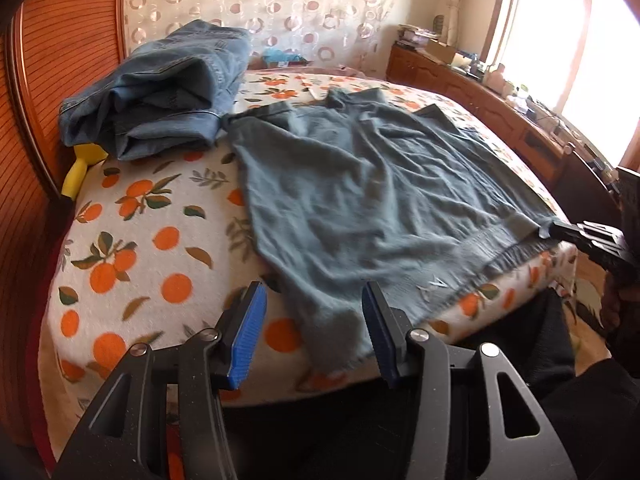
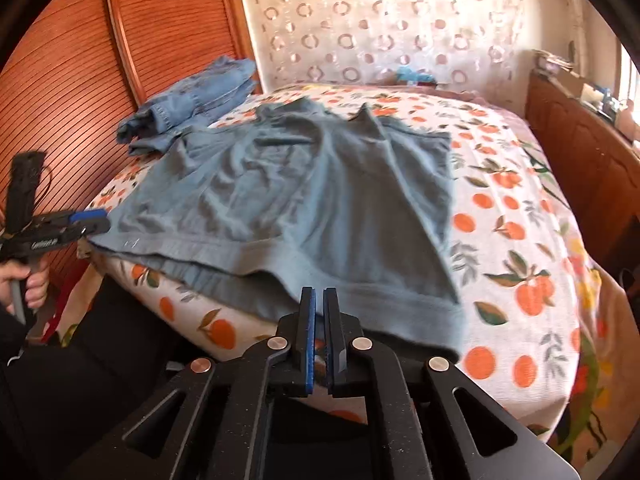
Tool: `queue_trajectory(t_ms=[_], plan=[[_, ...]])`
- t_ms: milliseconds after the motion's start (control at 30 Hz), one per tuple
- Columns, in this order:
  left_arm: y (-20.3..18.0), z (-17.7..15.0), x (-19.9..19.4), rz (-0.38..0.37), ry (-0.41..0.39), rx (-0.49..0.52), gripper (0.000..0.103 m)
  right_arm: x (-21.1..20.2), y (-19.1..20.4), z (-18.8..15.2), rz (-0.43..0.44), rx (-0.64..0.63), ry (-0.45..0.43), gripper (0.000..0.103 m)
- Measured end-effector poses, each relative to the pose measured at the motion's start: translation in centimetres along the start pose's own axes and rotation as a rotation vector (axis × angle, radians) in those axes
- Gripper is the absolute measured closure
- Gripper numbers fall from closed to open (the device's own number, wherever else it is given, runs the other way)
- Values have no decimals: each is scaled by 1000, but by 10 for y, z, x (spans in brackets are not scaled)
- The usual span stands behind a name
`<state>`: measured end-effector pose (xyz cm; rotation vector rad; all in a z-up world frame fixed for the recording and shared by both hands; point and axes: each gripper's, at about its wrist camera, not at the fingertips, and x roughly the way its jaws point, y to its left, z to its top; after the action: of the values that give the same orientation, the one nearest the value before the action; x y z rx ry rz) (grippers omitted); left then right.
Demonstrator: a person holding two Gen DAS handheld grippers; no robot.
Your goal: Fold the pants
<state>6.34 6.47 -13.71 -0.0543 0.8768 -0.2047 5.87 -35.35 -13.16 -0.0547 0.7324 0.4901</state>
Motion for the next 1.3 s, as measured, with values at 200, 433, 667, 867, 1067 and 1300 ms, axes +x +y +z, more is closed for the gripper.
queue_trajectory(t_ms=[200, 433, 667, 867, 1067, 1300], plan=[[-9, -8, 6, 20, 32, 11, 52, -6, -16, -3, -90, 42, -21, 91], [-17, -8, 0, 38, 25, 64, 89, -6, -21, -9, -124, 52, 0, 89], [7, -8, -11, 6, 17, 0, 93, -13, -25, -10, -107, 74, -19, 89], [4, -11, -2, 18, 34, 7, 93, -26, -33, -15, -121, 112, -46, 73], [8, -12, -2, 14, 30, 5, 90, -33, -51, -22, -124, 206, -52, 66], [11, -13, -3, 7, 26, -3, 89, -28, -58, -19, -141, 277, -51, 65]])
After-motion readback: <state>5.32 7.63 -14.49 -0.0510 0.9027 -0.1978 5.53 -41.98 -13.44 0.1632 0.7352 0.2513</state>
